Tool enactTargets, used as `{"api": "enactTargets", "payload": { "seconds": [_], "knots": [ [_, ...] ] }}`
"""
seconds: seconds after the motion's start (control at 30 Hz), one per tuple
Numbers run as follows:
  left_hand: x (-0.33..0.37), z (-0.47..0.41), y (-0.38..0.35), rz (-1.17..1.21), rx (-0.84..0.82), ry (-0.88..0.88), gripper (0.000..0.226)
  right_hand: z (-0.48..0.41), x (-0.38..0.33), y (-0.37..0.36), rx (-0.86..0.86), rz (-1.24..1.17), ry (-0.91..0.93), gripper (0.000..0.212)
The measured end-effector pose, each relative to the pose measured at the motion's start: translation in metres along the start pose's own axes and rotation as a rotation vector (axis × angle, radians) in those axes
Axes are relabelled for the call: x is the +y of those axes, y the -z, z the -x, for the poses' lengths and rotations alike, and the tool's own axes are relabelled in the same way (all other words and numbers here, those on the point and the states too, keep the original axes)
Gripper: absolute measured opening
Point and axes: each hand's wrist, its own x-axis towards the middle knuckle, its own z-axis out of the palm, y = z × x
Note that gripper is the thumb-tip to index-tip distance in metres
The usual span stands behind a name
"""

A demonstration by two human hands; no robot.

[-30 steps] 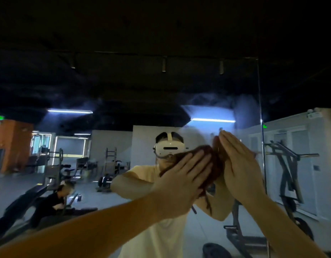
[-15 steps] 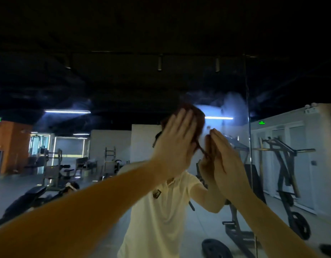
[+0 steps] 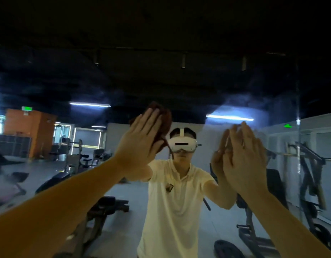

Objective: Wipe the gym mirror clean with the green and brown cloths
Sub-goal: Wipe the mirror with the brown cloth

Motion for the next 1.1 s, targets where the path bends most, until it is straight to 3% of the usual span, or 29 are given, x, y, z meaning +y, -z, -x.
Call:
{"api": "enactTargets", "payload": {
  "seconds": [0.17,0.3,0.4,0.53,0.6,0.67,0.77,0.87,0.97,1.1],
  "knots": [
    [-0.089,0.064,-0.002,0.065,0.005,0.403,0.078,0.001,-0.021,-0.020,0.044,0.012,0.012,0.064],
    [-0.071,0.044,0.002,0.181,0.102,0.683,0.082,0.001,-0.033,-0.028,0.044,0.020,-0.037,0.067],
    [-0.019,0.018,-0.002,0.150,0.124,0.527,0.073,0.002,-0.037,-0.033,0.039,0.018,-0.078,0.069],
    [0.017,0.027,-0.008,0.052,-0.014,-0.094,0.067,0.004,-0.035,-0.038,0.024,0.058,-0.086,0.070],
    [-0.011,0.035,-0.002,-0.041,-0.018,-0.233,0.067,0.004,-0.035,-0.039,0.018,0.069,-0.095,0.070],
    [-0.053,0.038,-0.002,-0.076,0.035,-0.096,0.068,0.003,-0.036,-0.040,0.019,0.065,-0.112,0.072],
    [-0.116,0.040,-0.001,0.054,0.087,0.379,0.068,0.003,-0.039,-0.041,0.030,0.058,-0.123,0.075],
    [-0.122,0.033,-0.001,0.153,0.147,0.652,0.072,0.003,-0.040,-0.045,0.035,0.067,-0.117,0.075],
    [-0.075,0.017,0.000,0.182,0.151,0.635,0.073,0.004,-0.038,-0.045,0.018,0.067,-0.101,0.074],
    [0.001,-0.002,-0.010,0.173,0.127,0.303,0.070,0.007,-0.028,-0.028,-0.007,0.068,0.009,0.069]
  ]
}}
